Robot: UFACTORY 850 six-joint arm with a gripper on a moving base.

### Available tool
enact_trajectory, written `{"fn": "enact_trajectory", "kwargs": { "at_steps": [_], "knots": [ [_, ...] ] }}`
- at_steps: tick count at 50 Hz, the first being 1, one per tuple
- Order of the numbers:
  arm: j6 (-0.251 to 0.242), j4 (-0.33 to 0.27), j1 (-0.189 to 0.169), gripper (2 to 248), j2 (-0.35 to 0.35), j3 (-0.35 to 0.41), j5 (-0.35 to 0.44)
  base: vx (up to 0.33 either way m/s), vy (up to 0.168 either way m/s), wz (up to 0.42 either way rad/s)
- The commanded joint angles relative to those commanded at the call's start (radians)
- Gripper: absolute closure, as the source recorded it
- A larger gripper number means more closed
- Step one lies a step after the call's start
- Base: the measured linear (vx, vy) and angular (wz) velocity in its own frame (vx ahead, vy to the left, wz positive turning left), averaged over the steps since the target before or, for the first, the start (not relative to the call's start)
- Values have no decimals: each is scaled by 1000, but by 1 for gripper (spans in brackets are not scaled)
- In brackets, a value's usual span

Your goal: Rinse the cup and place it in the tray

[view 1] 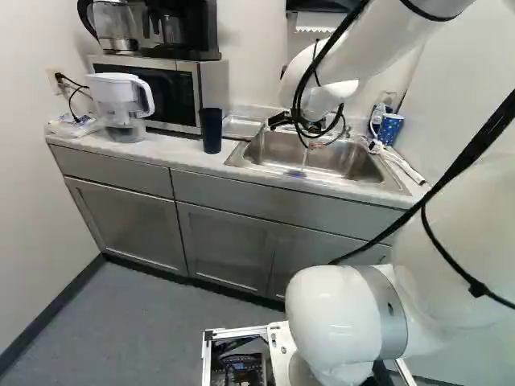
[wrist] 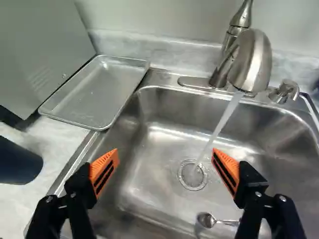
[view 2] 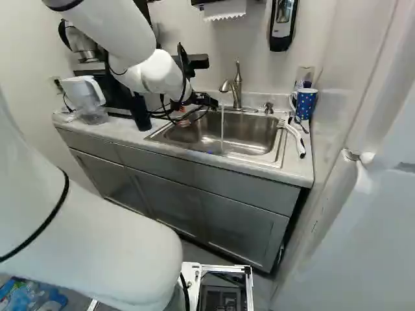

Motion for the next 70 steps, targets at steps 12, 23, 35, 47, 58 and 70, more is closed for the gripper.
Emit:
{"fn": "enact_trajectory", "kwargs": {
  "at_steps": [12,23,35,47,58,70],
  "knots": [
    [0,0,42,3,24,21,0,0,0,0],
    [0,0,82,3,40,34,0,0,0,0],
    [0,0,126,3,43,37,0,0,0,0],
    [0,0,169,3,37,32,0,0,0,0],
    [0,0,209,3,29,25,0,0,0,0],
    [0,0,251,3,17,14,0,0,0,0]
  ]
}}
